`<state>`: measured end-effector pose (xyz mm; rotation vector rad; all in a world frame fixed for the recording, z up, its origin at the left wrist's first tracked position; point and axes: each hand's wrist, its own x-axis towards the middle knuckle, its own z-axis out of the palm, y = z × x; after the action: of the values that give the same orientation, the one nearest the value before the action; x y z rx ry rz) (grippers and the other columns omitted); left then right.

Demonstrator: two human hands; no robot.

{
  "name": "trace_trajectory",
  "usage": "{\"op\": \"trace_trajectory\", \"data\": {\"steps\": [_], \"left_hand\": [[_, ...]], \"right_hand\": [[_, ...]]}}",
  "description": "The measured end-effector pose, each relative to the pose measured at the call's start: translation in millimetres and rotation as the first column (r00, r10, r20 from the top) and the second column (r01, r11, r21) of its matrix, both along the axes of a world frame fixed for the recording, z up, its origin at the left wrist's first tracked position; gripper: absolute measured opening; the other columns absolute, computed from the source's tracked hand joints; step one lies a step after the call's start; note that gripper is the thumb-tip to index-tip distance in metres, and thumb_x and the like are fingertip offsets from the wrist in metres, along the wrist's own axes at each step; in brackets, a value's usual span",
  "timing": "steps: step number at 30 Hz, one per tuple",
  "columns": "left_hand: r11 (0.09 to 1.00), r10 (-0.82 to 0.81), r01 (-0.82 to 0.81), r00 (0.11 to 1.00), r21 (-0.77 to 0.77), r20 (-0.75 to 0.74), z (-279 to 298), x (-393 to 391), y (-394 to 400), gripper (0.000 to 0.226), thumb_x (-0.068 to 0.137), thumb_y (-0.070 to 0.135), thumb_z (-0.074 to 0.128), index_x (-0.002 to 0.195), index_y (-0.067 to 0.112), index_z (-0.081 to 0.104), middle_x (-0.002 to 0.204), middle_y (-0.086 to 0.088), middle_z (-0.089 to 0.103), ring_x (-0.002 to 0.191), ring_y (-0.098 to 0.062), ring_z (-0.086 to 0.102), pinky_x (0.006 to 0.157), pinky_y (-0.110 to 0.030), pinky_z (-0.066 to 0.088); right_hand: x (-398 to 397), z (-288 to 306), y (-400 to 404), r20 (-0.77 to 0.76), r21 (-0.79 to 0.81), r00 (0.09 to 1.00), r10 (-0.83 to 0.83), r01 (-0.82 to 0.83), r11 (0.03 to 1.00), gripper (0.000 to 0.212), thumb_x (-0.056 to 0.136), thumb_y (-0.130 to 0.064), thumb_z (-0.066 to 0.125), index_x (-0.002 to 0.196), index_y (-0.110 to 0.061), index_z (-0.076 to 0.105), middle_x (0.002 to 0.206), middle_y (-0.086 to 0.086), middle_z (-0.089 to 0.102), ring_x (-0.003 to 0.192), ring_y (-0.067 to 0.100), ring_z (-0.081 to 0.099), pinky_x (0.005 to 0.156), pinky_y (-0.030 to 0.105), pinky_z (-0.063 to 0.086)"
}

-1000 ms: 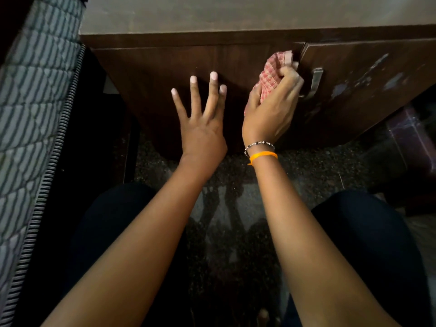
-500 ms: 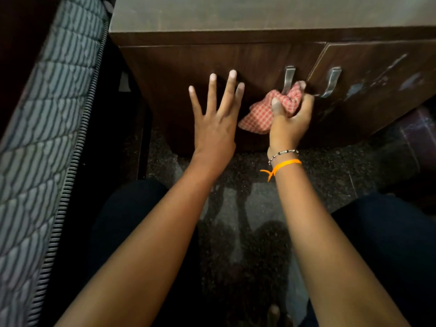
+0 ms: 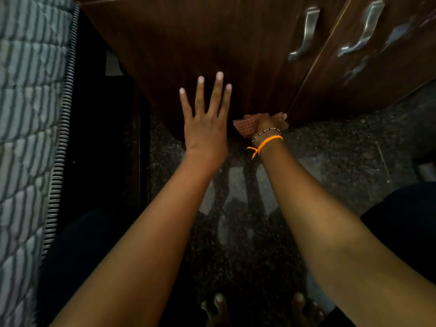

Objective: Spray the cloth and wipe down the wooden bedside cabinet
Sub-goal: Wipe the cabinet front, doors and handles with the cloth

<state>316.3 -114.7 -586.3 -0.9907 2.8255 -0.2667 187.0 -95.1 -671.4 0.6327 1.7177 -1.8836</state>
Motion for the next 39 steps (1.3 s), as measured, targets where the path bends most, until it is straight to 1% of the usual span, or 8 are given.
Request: {"op": "trace_trajectory", "data": {"steps": [5,10,14,18,22,31,34,39], "left_hand": [[0.999,0.022,-0.023,0.999,0.031,0.045,-10,-11,-1,0.095,0.087,0.028,0.053,0.145,0.016,-0.021,0.152,-0.01,-0.029,0.139,-0.04,-0.022,0.107,-0.06,-0.012],[0.999,0.022,-0.024,0.997,0.029,0.072,-8,-13,-4,0.087,0.091,0.018,0.045,0.143,0.013,-0.024,0.151,-0.008,-0.031,0.139,-0.039,-0.022,0.108,-0.059,-0.01],[0.999,0.036,-0.037,0.999,0.032,0.041,-11,-16,-2,0.078,0.093,0.016,0.038,0.144,0.012,-0.021,0.152,-0.009,-0.029,0.139,-0.041,-0.019,0.109,-0.058,-0.009],[0.998,0.059,-0.06,0.997,0.018,0.043,-13,-22,3,0.069,0.097,0.017,0.029,0.144,0.01,-0.021,0.152,-0.011,-0.028,0.138,-0.043,-0.018,0.109,-0.057,-0.01],[0.998,0.063,-0.064,0.997,0.013,0.05,-13,-22,3,0.07,0.096,0.015,0.029,0.143,0.01,-0.023,0.152,-0.012,-0.029,0.138,-0.043,-0.02,0.109,-0.058,-0.011],[0.997,0.048,-0.054,0.994,0.061,0.094,-5,-16,-1,0.087,0.092,0.019,0.045,0.142,0.013,-0.026,0.149,-0.008,-0.035,0.137,-0.04,-0.025,0.105,-0.061,-0.014],[0.996,0.047,-0.055,0.993,0.065,0.109,-3,-16,-2,0.084,0.093,0.017,0.042,0.142,0.013,-0.027,0.149,-0.008,-0.036,0.137,-0.039,-0.025,0.105,-0.061,-0.015],[0.995,0.061,-0.07,0.991,0.069,0.12,-1,-20,3,0.083,0.092,0.014,0.041,0.143,0.009,-0.024,0.15,-0.011,-0.033,0.137,-0.043,-0.023,0.106,-0.061,-0.012]], "right_hand": [[-15,-62,-7,0.05,-0.067,0.994,-0.094,0.097,0.993,0.042,0.098,0.002,0.022,0.138,-0.011,0.018,0.109,0.032,0.056,0.079,0.031,0.068,0.093,0.05,0.047],[-6,5,0,-0.141,0.091,0.979,-0.148,0.162,0.983,0.046,0.092,0.003,0.042,0.135,0.009,0.028,0.144,0.023,0.035,0.134,0.03,0.037,0.102,0.022,0.028],[4,60,5,-0.665,0.108,0.728,-0.167,0.315,0.943,0.039,0.076,0.013,0.053,0.114,0.013,0.047,0.11,0.03,0.049,0.103,0.03,0.048,0.089,0.02,0.034],[1,63,-2,-0.83,0.104,0.549,-0.099,0.327,0.939,0.043,0.073,0.013,0.048,0.116,0.019,0.043,0.108,0.033,0.046,0.1,0.028,0.044,0.086,0.0,0.027],[7,41,-4,-0.713,0.145,0.691,-0.12,0.312,0.939,0.04,0.08,0.005,0.046,0.118,0.017,0.044,0.118,0.037,0.042,0.109,0.047,0.045,0.094,0.035,0.035],[-17,-49,13,-0.033,0.059,0.982,-0.186,0.188,0.98,0.033,0.102,-0.014,0.029,0.124,0.01,0.038,0.124,0.02,0.05,0.11,0.031,0.054,0.087,0.033,0.046],[-21,-65,10,-0.125,-0.044,0.989,-0.077,0.072,0.996,0.022,0.098,-0.01,0.034,0.092,-0.003,0.054,0.108,0.018,0.057,0.101,0.03,0.057,0.097,0.054,0.046],[-8,23,13,-0.522,0.0,0.836,-0.17,0.199,0.98,0.032,0.077,0.013,0.051,0.107,0.004,0.053,0.111,0.024,0.056,0.098,0.018,0.049,0.093,0.023,0.038]]}}
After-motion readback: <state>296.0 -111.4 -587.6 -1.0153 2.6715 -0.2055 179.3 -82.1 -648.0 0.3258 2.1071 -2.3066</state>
